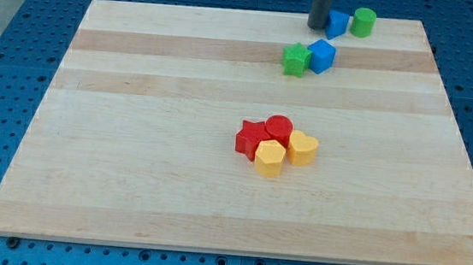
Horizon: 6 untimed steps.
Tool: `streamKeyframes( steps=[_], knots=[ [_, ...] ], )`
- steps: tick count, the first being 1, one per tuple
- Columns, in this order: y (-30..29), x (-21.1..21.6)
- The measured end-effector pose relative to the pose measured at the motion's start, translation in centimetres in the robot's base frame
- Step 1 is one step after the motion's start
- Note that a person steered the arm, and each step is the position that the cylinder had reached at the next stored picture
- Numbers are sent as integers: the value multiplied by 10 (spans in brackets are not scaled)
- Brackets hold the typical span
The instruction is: Separate the green star from the blue cube
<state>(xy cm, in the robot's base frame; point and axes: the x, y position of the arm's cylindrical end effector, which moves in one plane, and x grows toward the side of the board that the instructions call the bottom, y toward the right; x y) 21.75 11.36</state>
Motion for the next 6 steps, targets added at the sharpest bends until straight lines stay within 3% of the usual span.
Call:
streamKeyframes(
  steps=[1, 3, 6],
  knots=[
    [9, -4],
    [-41, 8],
    [-46, 88]
  ],
)
